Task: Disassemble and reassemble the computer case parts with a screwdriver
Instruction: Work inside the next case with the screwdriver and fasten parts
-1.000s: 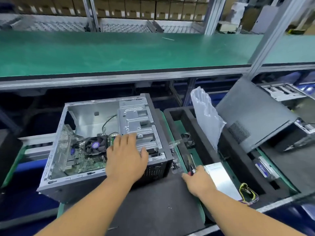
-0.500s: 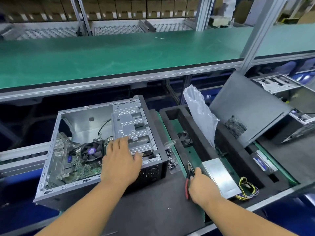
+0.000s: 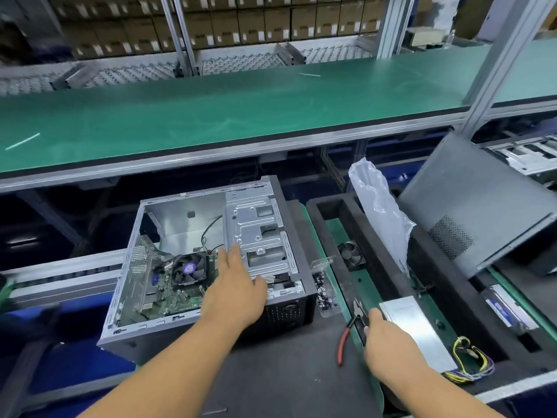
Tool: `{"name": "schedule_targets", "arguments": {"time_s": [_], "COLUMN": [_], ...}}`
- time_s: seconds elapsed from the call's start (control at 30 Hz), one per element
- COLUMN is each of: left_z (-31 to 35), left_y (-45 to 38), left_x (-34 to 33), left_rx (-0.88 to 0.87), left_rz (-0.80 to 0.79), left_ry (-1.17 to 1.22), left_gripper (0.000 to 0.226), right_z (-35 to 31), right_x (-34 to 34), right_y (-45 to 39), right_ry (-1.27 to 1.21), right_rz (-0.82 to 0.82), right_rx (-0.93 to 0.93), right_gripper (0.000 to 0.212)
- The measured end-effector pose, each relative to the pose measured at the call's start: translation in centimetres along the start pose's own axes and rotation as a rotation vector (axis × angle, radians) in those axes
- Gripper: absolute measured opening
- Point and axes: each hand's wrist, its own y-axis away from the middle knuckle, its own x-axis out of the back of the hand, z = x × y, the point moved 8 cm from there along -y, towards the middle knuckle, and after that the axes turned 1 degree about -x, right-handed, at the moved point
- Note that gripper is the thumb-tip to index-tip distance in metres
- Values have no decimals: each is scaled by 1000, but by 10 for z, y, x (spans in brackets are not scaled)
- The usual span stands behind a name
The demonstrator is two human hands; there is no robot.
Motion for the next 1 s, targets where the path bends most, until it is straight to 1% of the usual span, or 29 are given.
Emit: {"name": "schedule_targets", "arguments": {"time_s": [0.1, 0.17, 0.23, 0.27, 0.33, 0.4, 0.47, 0.53, 0.6, 0.67, 0.73, 0.77, 0.8, 0.87, 0.9, 0.93, 1.0], "left_z": [0, 0, -1, -1, -3, -12, -27, -49, -73, -100, -128, -143, -156, -174, -179, -182, -186], "left_y": [1, 1, 1, 1, 1, -1, -6, -14, -23, -30, -39, -44, -48, -50, -48, -47, -46], "left_x": [-1, 0, 1, 3, 15, 37, 68, 97, 120, 137, 140, 135, 128, 112, 107, 106, 107], "left_rx": [-18, -17, -16, -24, -50, -74, -79, -49, 26, 111, 193, 239, 285, 355, 367, 361, 328], "left_rz": [2, 6, 7, 5, 22, 102, 235, 357, 424, 447, 385, 305, 209, 53, 25, 30, 68], "left_ry": [3, -2, 24, 69, 226, 311, 256, 135, 36, -24, -46, -23, 15, 41, 19, -6, -35], "left_gripper": [82, 81, 82, 82, 77, 69, 63, 58, 56, 52, 52, 59, 70, 86, 91, 93, 93], "right_z": [3, 0, -7, -10, -14, -17, -22, -25, -27, -36, -57, -71, -85, -111, -124, -135, -149], "right_x": [3, 7, 8, 7, -1, -6, -8, -6, -1, 14, 28, 30, 27, 11, 4, 0, -2], "right_y": [-3, -4, -5, -4, -1, 2, 3, 5, 7, 16, 28, 35, 41, 50, 55, 59, 58], "right_ry": [-135, -213, -248, -244, -169, -95, -86, -92, -85, -127, -299, -418, -569, -956, -1123, -1240, -1404], "right_rz": [46, 60, 46, 22, -30, -41, -43, -53, -32, 41, 75, 48, -16, -224, -318, -373, -404], "right_rx": [-9, -19, -17, -16, -14, -4, 25, 50, 44, 56, 102, 114, 86, -75, -164, -232, -326], "right_gripper": [14, 10, 32, 40, 48, 55, 57, 54, 48, 39, 27, 24, 23, 31, 37, 41, 46]}}
